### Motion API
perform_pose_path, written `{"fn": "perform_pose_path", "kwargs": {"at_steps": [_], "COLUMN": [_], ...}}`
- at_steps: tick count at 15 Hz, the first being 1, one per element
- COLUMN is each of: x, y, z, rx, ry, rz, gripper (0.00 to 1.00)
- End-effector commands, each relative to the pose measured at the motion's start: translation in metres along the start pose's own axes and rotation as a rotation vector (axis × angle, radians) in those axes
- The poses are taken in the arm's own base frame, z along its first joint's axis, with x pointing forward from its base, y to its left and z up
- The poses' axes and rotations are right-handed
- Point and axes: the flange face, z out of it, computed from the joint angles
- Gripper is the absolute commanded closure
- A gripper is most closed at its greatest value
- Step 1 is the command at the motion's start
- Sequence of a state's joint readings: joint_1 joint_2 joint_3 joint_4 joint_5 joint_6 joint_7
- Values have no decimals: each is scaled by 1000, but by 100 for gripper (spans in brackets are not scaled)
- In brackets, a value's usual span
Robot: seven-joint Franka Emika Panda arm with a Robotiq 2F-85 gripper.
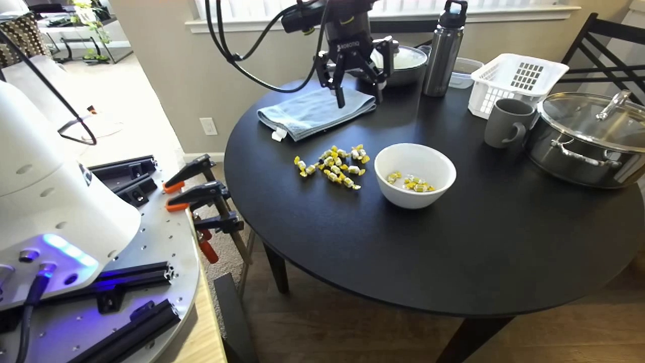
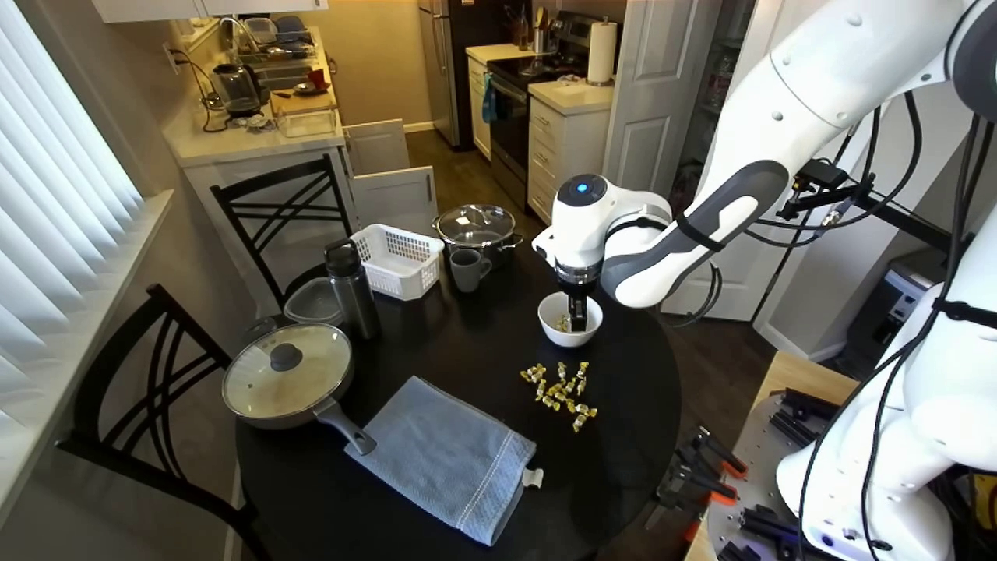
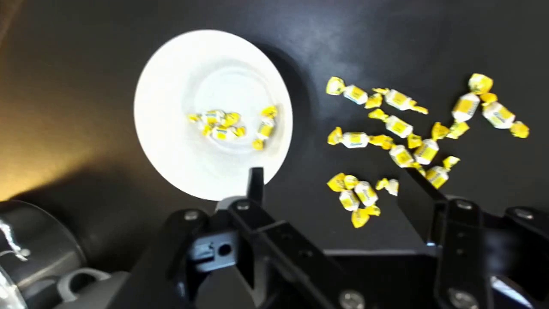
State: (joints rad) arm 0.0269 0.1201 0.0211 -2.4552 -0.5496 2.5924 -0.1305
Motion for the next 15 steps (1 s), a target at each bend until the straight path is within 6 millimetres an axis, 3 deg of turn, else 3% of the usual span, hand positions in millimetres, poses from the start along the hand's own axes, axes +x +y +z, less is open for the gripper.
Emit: {"fn": "perform_pose_path", "kwargs": {"at_steps": [1, 4, 9, 15], "x": [14, 20, 16, 17], "y": [-34, -53, -80, -83], "z": [22, 52, 106, 129], "rx": [76, 106, 159, 141], "ry": [20, 32, 4, 80], "rz": [-172, -268, -270, -243], "gripper": [0, 0, 0, 0]}}
